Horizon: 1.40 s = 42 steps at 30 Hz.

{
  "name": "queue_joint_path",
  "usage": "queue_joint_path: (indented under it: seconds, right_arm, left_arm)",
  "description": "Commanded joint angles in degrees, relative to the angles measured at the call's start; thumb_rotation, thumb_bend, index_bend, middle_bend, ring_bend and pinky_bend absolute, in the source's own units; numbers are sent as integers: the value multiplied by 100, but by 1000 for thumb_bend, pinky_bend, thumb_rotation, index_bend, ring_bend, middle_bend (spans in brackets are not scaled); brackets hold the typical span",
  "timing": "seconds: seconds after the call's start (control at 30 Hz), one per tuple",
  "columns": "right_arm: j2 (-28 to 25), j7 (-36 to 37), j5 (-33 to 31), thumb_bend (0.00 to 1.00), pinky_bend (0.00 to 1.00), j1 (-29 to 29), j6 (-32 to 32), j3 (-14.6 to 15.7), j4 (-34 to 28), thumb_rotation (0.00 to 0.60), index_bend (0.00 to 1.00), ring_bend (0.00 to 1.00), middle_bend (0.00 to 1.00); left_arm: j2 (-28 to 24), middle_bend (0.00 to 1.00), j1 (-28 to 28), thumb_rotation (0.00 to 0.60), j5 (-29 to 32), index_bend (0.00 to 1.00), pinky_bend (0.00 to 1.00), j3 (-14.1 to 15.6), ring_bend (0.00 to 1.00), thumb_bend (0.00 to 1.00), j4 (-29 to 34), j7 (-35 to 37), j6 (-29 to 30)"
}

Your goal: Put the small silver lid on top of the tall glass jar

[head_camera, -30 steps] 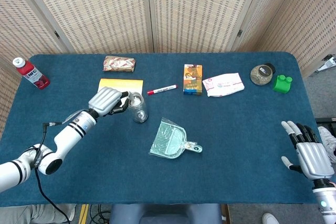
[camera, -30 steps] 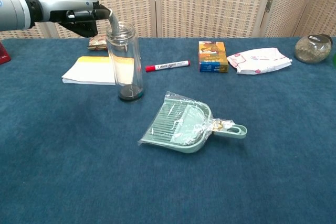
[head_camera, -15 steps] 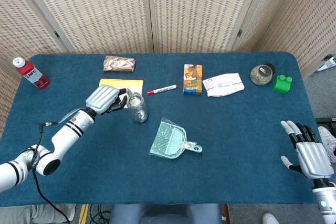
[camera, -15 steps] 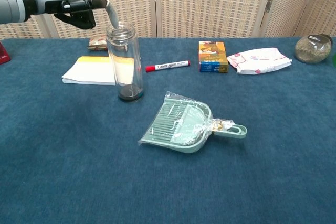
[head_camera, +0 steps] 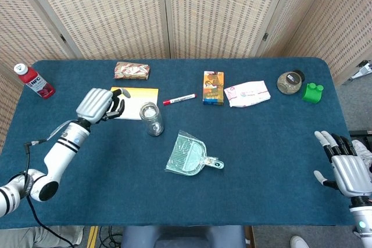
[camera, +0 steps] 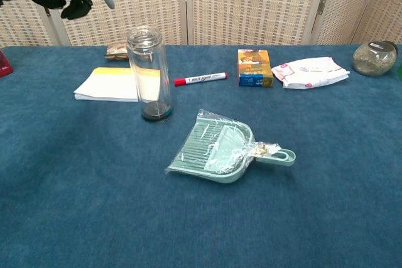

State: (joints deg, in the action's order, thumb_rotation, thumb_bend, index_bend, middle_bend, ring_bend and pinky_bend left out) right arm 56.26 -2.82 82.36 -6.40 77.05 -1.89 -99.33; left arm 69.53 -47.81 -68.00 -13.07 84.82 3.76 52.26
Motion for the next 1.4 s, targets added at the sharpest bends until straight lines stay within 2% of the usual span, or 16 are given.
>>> queue_joint_path:
  seconds: [0.03,0.2,0.3,0.4,0.6,0.77,1.0,1.4]
  right_arm:
    - [-33,26,9,227,65,-18,-5,-18,-9,600,5,0,43]
    - [-77,86,42,229,65,-67,-69,-24,-3,600,5,0,43]
    - [-104,174,21,231,65,-111,-171,-23,40,600,5,0,43]
    - [-115,256,-14,232,65,-158,-249,-45,98,600,5,0,43]
    - [-53,311,55,232,65,-248,-366,-32,184,600,5,0,43]
    - [6,277,163,232,65,-300,-406,1,229,600,5,0,43]
    - [48,200,259,233,65,-365,-406,5,219,600,5,0,43]
    - [86,98,219,232,65,-273,-257,43,171,600,5,0,43]
  left_arm:
    - [-179,620,254,257,440,330,969,57,594,586,323,-589,270]
    - [-299,471,616,346,716,313,726,169,473,512,697,-1124,795]
    - [-404,395,863,365,797,293,586,291,391,473,916,-1327,1042]
    - [-488,345,1112,389,796,272,516,444,343,446,1091,-1553,1309]
    - [-526,294,1635,396,564,249,451,745,295,433,1372,-1782,1887]
    - [-444,265,1993,506,294,246,420,924,275,431,1382,-1822,2302]
    - [-344,257,2567,518,-171,245,412,1141,272,430,1429,-1708,2923]
    - [-219,257,3020,541,-552,246,373,1245,271,430,1455,-1673,3149]
